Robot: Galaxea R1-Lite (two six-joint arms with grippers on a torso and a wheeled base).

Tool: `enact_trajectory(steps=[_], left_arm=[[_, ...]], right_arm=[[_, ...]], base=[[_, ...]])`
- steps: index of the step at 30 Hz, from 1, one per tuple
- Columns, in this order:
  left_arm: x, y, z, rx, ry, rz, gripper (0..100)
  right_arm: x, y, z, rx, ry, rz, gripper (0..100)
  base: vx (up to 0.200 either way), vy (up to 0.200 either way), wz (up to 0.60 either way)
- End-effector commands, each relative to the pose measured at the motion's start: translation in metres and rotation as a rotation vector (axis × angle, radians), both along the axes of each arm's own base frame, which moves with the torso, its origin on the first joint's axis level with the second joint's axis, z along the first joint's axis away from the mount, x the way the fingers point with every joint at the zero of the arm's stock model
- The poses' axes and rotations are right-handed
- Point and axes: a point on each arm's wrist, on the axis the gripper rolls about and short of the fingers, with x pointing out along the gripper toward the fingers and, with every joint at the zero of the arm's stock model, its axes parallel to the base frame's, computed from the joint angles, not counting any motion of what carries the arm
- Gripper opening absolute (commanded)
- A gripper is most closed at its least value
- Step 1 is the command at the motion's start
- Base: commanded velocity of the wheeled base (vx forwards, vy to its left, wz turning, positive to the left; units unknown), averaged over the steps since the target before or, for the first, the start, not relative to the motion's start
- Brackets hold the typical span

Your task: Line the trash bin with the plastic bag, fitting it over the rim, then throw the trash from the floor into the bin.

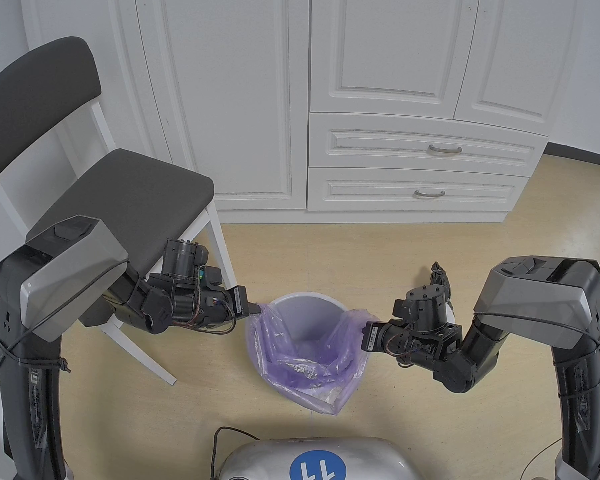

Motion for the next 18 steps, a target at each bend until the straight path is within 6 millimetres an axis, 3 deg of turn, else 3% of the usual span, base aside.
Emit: enact_trajectory(steps=[1,7,8,12,18], left_arm=[[-0.001,0.000,-0.001,0.058,-0.029,0.000,0],[-0.008,0.007,0.007,0.194,-0.058,-0.010,0],[-0.010,0.010,0.007,0.315,-0.077,-0.006,0],[-0.012,0.013,0.001,0.525,-0.116,0.041,0],[-0.017,0.016,0.002,0.579,-0.121,0.051,0]], right_arm=[[0.001,-0.013,0.006,-0.067,-0.015,-0.001,0],[-0.006,-0.029,0.030,-0.176,0.008,0.016,0],[-0.009,-0.036,0.038,-0.213,0.053,0.018,0],[-0.010,-0.051,0.035,-0.317,0.085,0.044,0],[-0.019,-0.058,0.027,-0.401,0.121,0.089,0]], base=[[0.000,0.000,0.00],[0.000,0.000,0.00],[0.000,0.000,0.00],[0.000,0.000,0.00],[0.000,0.000,0.00]])
